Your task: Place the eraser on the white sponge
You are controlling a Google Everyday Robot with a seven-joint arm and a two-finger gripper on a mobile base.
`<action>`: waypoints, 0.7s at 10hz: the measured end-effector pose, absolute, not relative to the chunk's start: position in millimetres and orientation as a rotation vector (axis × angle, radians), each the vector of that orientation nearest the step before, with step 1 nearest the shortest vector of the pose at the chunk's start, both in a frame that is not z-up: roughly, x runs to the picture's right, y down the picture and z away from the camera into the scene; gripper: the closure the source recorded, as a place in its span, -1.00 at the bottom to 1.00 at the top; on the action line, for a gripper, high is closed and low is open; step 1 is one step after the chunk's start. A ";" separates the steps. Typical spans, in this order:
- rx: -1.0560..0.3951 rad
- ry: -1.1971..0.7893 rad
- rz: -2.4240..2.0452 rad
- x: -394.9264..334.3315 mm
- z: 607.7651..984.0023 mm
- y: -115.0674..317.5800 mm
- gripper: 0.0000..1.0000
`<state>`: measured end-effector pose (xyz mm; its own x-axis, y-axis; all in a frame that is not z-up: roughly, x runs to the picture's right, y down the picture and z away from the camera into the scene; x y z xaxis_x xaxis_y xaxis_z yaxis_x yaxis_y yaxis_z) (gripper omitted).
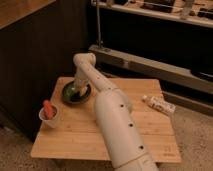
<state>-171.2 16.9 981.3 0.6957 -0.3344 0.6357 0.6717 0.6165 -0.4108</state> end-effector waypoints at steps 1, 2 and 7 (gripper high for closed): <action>-0.703 -0.541 -0.612 -172.5 985.3 19.7 0.71; -0.711 -0.535 -0.611 -171.8 987.8 20.1 0.87; -0.721 -0.526 -0.624 -172.0 984.2 17.5 1.00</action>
